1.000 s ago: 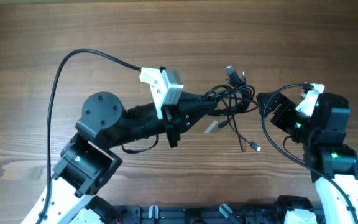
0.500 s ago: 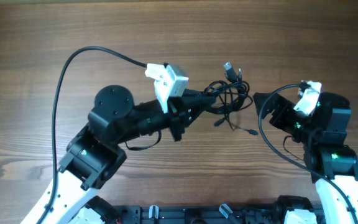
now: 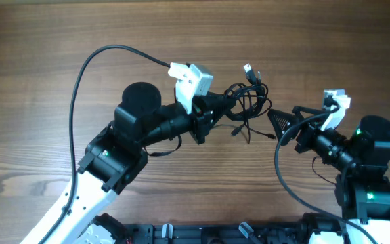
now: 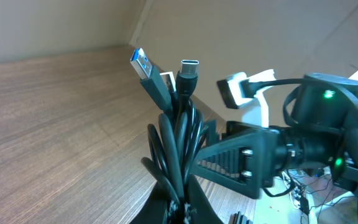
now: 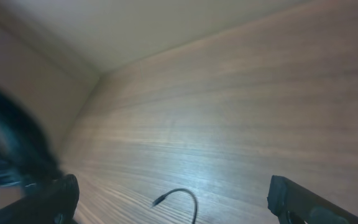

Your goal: Untangle cables

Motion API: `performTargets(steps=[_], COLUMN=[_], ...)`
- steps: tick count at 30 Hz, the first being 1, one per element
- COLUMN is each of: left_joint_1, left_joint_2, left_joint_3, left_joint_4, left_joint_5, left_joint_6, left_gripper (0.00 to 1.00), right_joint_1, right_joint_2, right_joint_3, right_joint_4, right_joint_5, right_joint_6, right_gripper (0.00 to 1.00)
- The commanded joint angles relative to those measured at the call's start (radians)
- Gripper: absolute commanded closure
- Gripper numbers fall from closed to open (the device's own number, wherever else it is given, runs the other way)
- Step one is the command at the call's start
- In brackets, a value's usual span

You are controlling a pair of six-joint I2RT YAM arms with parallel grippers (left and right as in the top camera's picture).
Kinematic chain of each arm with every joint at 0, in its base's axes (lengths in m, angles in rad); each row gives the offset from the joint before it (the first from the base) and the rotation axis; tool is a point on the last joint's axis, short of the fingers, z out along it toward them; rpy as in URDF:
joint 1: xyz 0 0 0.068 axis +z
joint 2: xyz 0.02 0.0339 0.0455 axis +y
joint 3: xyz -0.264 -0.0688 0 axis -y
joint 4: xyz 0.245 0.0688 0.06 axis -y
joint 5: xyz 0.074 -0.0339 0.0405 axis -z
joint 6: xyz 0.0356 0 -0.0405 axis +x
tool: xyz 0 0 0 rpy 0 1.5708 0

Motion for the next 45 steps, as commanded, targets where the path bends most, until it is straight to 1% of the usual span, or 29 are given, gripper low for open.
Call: performTargets(steps=[1, 5, 12, 14, 16, 19, 21, 22, 24, 25, 27, 30, 31, 32, 36, 38, 42, 45], left_joint_1=[0.008, 0.008, 0.006, 0.006, 0.006, 0.006, 0.0, -0.005, -0.021, -0.031, -0.048, -0.065, -0.071, -0.076, -0.079, -0.079, -0.079, -0.079], left_joint_2=[0.001, 0.002, 0.002, 0.002, 0.002, 0.002, 0.002, 0.002, 0.002, 0.003, 0.003, 0.003, 0.003, 0.003, 0.003, 0.003, 0.003, 0.003], left_joint_3=[0.018, 0.018, 0.018, 0.018, 0.018, 0.018, 0.018, 0.018, 0.018, 0.018, 0.018, 0.018, 0.018, 0.018, 0.018, 0.018, 0.018, 0.018], left_joint_4=[0.006, 0.006, 0.006, 0.006, 0.006, 0.007, 0.007, 0.008, 0.011, 0.015, 0.027, 0.035, 0.037, 0.041, 0.05, 0.05, 0.057, 0.072], left_joint_5=[-0.01, -0.01, 0.013, 0.043, 0.069, 0.082, 0.082, 0.082, 0.082, 0.082, 0.082, 0.081, 0.081, 0.081, 0.057, 0.011, -0.142, -0.205], left_joint_6=[0.006, 0.006, 0.001, 0.001, 0.001, -0.002, -0.002, -0.002, -0.002, -0.002, -0.002, -0.002, -0.002, -0.002, -0.002, -0.011, -0.117, -0.165], left_gripper=[0.96, 0.96, 0.96, 0.96, 0.96, 0.96, 0.96, 0.96, 0.96, 0.96, 0.96, 0.96, 0.96, 0.96, 0.96, 0.96, 0.96, 0.96], right_joint_1=[-0.004, -0.004, -0.004, -0.004, -0.004, -0.004, -0.004, -0.004, -0.004, -0.004, -0.004, -0.004, -0.004, -0.004, -0.004, -0.004, -0.004, -0.004], right_joint_2=[-0.019, -0.019, -0.018, -0.018, -0.018, -0.018, -0.018, -0.018, -0.018, -0.018, -0.018, -0.018, -0.018, -0.018, -0.018, -0.018, -0.018, -0.018], right_joint_3=[0.0, 0.0, 0.0, 0.0, 0.0, 0.0, 0.0, 0.0, 0.0, 0.0, 0.0, 0.0, 0.0, 0.0, 0.0, 0.0, -0.001, -0.001], right_joint_4=[0.039, 0.089, 0.125, 0.128, 0.128, 0.132, 0.136, 0.138, 0.139, 0.139, 0.138, 0.138, 0.138, 0.136, 0.138, 0.136, 0.135, 0.136], right_joint_5=[-0.142, -0.269, -0.338, -0.34, -0.34, -0.34, -0.341, -0.341, -0.343, -0.348, -0.348, -0.348, -0.348, -0.348, -0.348, -0.348, -0.364, -0.401], right_joint_6=[-0.053, -0.092, -0.097, -0.097, -0.097, -0.097, -0.094, -0.093, -0.093, -0.093, -0.093, -0.093, -0.093, -0.093, -0.093, -0.094, -0.107, -0.135], right_gripper=[0.0, 0.0, 0.01, 0.06, 0.15, 0.34, 0.43, 0.45, 0.47, 0.51, 0.64, 0.68, 0.71, 0.77, 0.9, 0.95, 0.96, 0.96])
